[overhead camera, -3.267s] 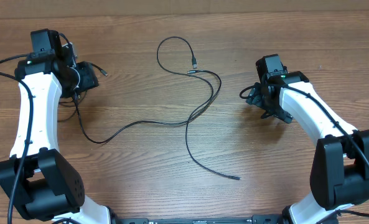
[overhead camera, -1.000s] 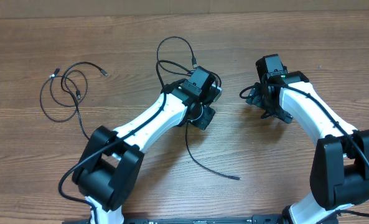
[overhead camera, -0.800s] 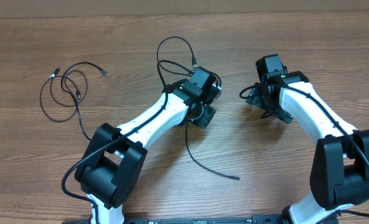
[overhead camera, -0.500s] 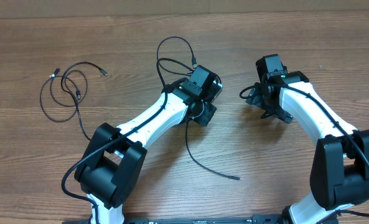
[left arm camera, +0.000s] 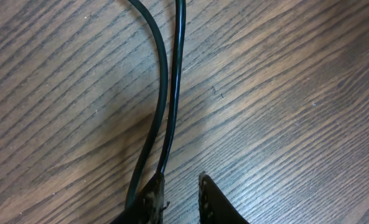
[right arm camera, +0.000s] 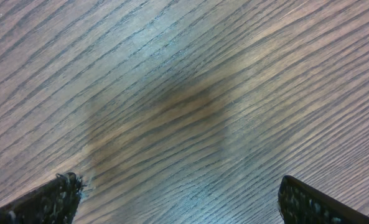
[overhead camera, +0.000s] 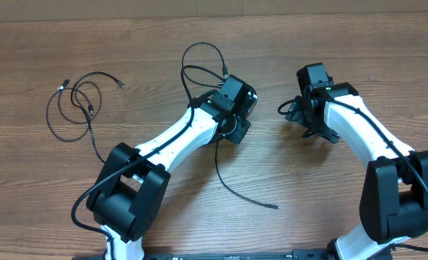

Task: Untangle cables
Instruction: 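Grasp a black cable strand at center with the left gripper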

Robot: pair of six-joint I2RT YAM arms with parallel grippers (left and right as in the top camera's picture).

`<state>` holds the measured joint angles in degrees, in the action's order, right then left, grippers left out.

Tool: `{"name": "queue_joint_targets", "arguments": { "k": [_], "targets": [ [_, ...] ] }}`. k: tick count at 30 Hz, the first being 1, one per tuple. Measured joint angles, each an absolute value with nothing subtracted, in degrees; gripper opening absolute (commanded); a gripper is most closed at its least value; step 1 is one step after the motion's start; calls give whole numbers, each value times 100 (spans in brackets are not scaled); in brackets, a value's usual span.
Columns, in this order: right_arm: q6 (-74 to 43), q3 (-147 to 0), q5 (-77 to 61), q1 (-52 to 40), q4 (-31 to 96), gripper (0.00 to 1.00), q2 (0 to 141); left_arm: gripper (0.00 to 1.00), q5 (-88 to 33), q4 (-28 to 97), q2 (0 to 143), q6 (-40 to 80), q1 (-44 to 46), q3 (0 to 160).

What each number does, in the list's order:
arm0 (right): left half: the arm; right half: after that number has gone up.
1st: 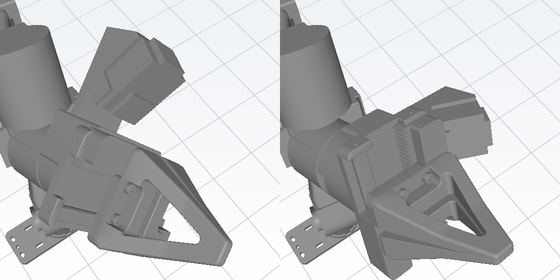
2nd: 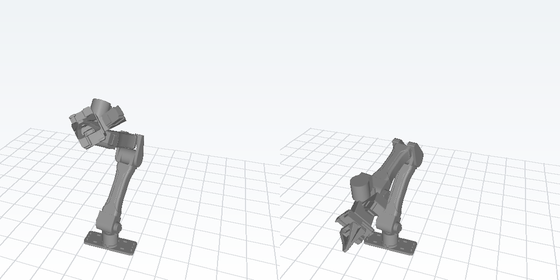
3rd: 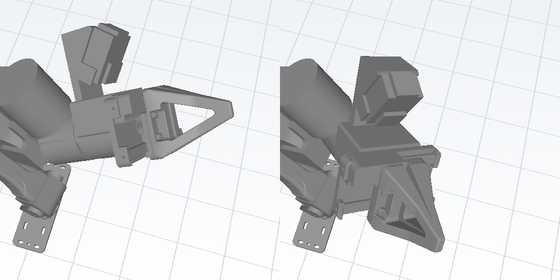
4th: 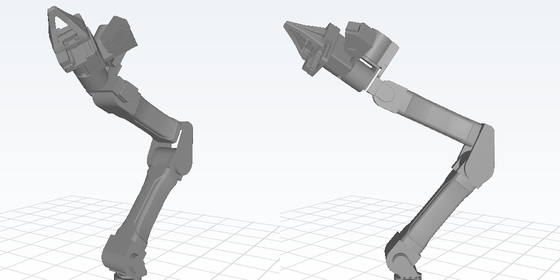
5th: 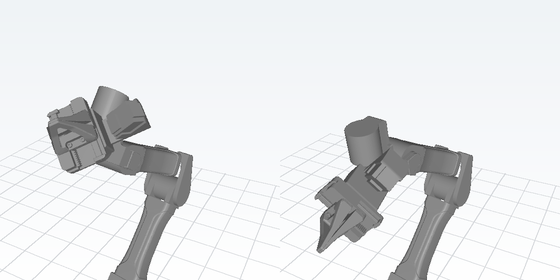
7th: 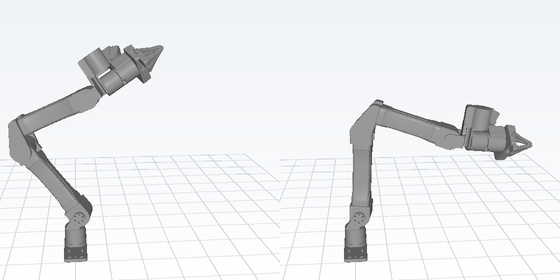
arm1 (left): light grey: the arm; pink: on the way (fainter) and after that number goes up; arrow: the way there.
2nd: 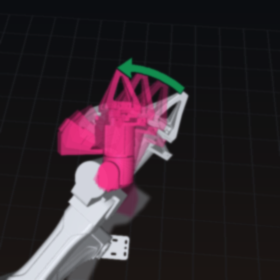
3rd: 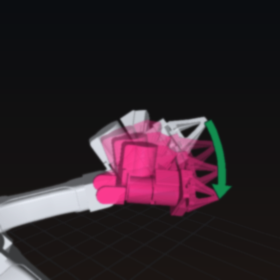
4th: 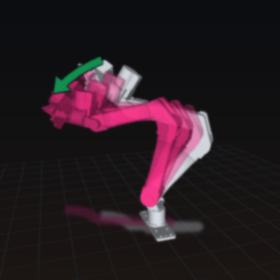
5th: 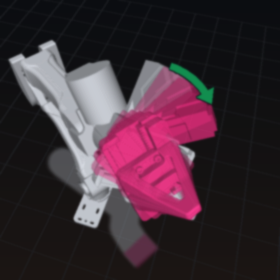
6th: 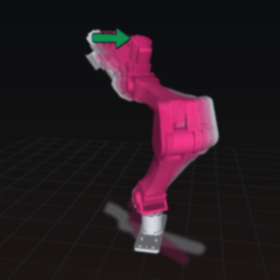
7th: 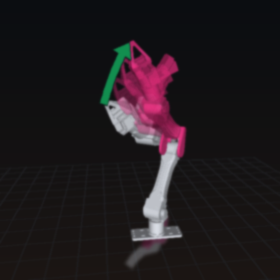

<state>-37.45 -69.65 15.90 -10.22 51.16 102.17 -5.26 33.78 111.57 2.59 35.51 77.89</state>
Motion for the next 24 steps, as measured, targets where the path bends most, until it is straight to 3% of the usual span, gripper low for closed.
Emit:
{"name": "queue_joint_targets", "arguments": {
  "k": [24],
  "targets": [
    [-3743, -6965, 1588, -1022, 5113, 100, 10217, 24, -526, 3002, 11157, 259, 3551, 7620]
  ]
}}
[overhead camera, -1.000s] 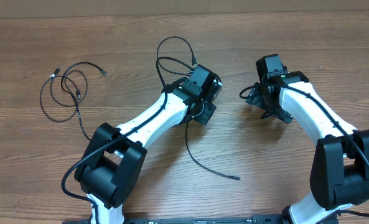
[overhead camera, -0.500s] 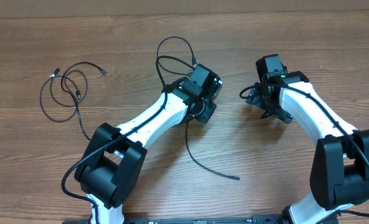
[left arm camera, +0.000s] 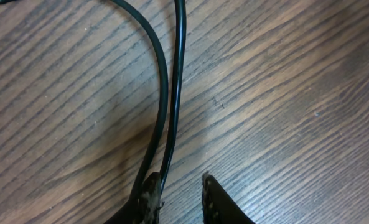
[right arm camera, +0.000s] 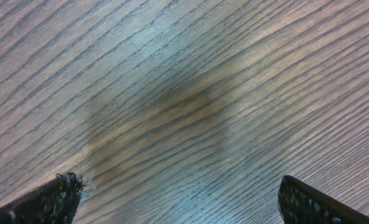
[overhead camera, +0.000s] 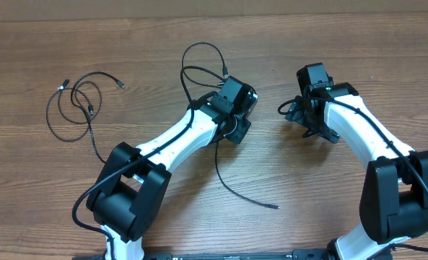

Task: Untangle cables
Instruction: 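Grasp a black cable strand at center with the left gripper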

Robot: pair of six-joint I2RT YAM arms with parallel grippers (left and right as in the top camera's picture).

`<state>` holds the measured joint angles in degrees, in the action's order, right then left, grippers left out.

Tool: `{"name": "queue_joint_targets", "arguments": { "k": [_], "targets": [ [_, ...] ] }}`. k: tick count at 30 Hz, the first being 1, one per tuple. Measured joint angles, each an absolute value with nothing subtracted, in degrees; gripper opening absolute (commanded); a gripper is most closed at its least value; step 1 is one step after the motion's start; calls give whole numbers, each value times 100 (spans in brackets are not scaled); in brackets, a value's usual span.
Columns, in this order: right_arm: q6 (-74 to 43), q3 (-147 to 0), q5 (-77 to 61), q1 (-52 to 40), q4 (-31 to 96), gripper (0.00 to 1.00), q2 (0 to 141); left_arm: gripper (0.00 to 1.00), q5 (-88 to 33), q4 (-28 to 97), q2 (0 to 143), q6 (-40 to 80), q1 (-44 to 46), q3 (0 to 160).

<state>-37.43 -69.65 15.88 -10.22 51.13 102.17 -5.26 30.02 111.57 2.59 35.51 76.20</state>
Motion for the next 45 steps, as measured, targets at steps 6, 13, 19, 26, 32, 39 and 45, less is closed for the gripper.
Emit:
{"name": "queue_joint_targets", "arguments": {
  "k": [6, 13, 19, 26, 32, 39, 45],
  "targets": [
    [-3743, -6965, 1588, -1022, 5113, 100, 10217, 28, -508, 2504, 11157, 259, 3551, 7373],
    [-3743, -6965, 1588, -1022, 5116, 100, 10217, 30, -460, 1879, 11157, 259, 3551, 6967],
    [-3745, -6965, 1588, -1022, 5113, 100, 10217, 29, -443, 1857, 11157, 259, 3551, 6919],
    [-3743, -6965, 1588, -1022, 5113, 100, 10217, 27, -443, 1887, 11157, 261, 3551, 6901],
    [-3743, -6965, 1588, -1022, 5111, 100, 10217, 25, -443, 1929, 11157, 263, 3551, 6893],
    [-3745, -6965, 1588, -1022, 5113, 100, 10217, 26, -443, 1863, 11157, 263, 3551, 6733],
    [-3743, -6965, 1588, -1022, 5113, 100, 10217, 28, -440, 1636, 11157, 279, 3551, 6549]
  ]
}}
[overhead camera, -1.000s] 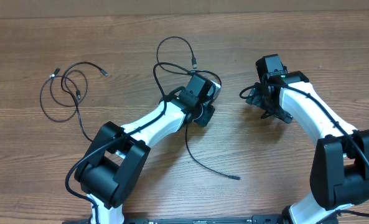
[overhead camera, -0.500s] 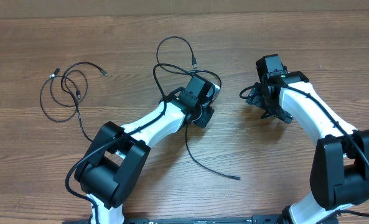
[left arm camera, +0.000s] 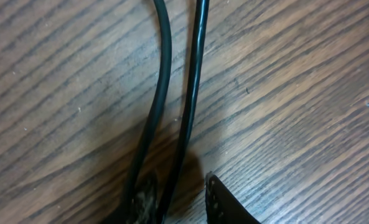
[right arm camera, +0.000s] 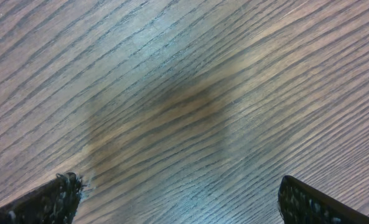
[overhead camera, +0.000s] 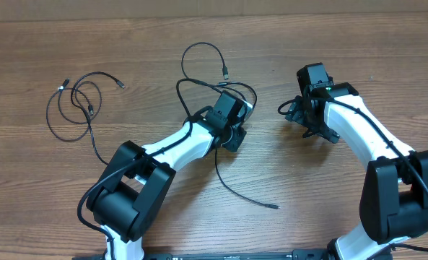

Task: Untangle cables
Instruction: 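Grasp a black cable strand at center with the left gripper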

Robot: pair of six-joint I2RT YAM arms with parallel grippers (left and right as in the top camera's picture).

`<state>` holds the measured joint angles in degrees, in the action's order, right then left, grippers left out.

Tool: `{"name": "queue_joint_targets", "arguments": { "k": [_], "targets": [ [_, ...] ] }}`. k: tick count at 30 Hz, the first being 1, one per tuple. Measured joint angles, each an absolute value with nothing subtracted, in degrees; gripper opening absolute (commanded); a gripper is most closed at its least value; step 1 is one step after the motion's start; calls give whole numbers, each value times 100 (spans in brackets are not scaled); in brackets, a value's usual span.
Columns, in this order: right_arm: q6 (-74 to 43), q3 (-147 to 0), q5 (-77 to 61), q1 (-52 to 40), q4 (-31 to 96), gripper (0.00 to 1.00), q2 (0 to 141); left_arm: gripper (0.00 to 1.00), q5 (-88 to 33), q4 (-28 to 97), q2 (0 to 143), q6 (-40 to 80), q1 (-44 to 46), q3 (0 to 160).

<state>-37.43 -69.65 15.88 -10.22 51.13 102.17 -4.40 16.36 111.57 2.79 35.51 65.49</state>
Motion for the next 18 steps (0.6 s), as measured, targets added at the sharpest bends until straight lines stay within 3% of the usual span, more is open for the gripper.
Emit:
{"name": "queue_joint_targets", "arguments": {
  "k": [5, 8, 18],
  "targets": [
    [-3747, -6965, 1588, -1022, 5113, 100, 10217, 29, -440, 1597, 11157, 281, 3551, 6495],
    [-3743, -6965, 1590, -1022, 5113, 100, 10217, 22, -443, 1597, 11157, 290, 3551, 6495],
    [-3743, -6965, 1588, -1022, 5113, 100, 10217, 18, -440, 1597, 11157, 349, 3551, 6486]
  ]
}}
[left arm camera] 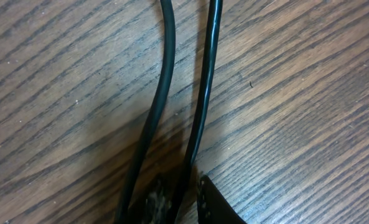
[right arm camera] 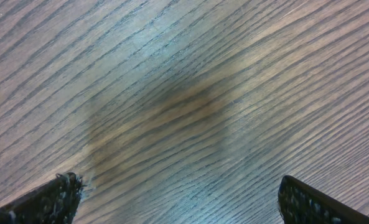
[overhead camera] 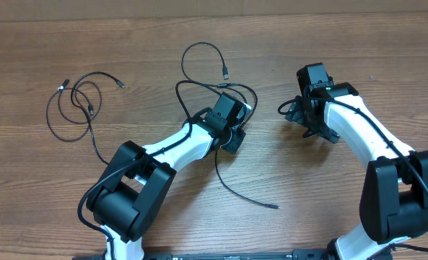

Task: Untangle cables
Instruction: 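Grasp a black cable strand at center with the left gripper, then lift and carry the cable left with the left gripper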

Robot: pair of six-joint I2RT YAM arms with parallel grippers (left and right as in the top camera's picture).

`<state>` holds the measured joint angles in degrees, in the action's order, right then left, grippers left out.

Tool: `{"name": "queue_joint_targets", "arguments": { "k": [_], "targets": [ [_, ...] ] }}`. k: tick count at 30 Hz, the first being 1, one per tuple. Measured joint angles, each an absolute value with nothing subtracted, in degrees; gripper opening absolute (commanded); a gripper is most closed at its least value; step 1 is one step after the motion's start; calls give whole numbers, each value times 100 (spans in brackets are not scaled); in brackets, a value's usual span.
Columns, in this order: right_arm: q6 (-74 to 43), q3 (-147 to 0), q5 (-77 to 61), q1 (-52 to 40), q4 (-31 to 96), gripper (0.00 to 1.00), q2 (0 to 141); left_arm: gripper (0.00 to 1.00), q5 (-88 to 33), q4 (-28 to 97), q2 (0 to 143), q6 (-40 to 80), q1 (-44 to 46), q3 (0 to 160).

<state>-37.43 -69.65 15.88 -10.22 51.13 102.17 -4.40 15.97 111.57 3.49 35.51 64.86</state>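
Note:
A black cable point(overhead camera: 225, 185) loops over the middle of the wooden table, and its tail runs toward the near edge. My left gripper point(overhead camera: 228, 128) sits low on it. In the left wrist view two strands run side by side. The right strand point(left arm camera: 206, 81) passes between the fingers of the left gripper point(left arm camera: 179, 198), which is shut on it; the left strand point(left arm camera: 161, 93) lies just outside. My right gripper point(right arm camera: 181, 194) stands wide open over bare wood, with nothing between its fingers.
A second thin black cable point(overhead camera: 89, 110) lies coiled at the far left of the table, apart from both arms. My right gripper point(overhead camera: 302, 115) stands to the right of the looped cable. The cable's plug end point(overhead camera: 275, 206) rests near the front.
The left gripper's jaws have drawn together on the right strand. The wrist sits a touch lower and closer to the wood. The right arm has not moved.
My left gripper first hovered over the two strands with its jaws a little apart. By 0.6 s ago it had shifted toward the near left and lower, with the loop spread around it and one strand between the fingers. Now it is shut on that strand.

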Motion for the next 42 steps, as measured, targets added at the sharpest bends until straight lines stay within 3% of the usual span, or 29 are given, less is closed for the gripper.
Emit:
{"name": "queue_joint_targets", "arguments": {
  "k": [4, 16, 28, 34, 42],
  "targets": [
    [-3745, -6965, 1588, -1022, 5113, 100, 10217, 4, -443, 1599, 11157, 462, 3551, 6486],
    [-3743, -6965, 1588, -1022, 5113, 100, 10217, 4, -609, 1586, 11026, 454, 3551, 6486],
    [-3743, -6965, 1590, -1022, 5116, 100, 10217, 4, -495, 1503, 9002, 454, 3343, 6565],
    [-3743, -6965, 1590, -1022, 5116, 100, 10217, 4, -185, 1806, 8748, 528, 2687, 6589],
    [-3743, -6965, 1588, -1022, 5113, 100, 10217, 4, -36, 2429, 8748, 1284, 1092, 6591]
  ]
}}
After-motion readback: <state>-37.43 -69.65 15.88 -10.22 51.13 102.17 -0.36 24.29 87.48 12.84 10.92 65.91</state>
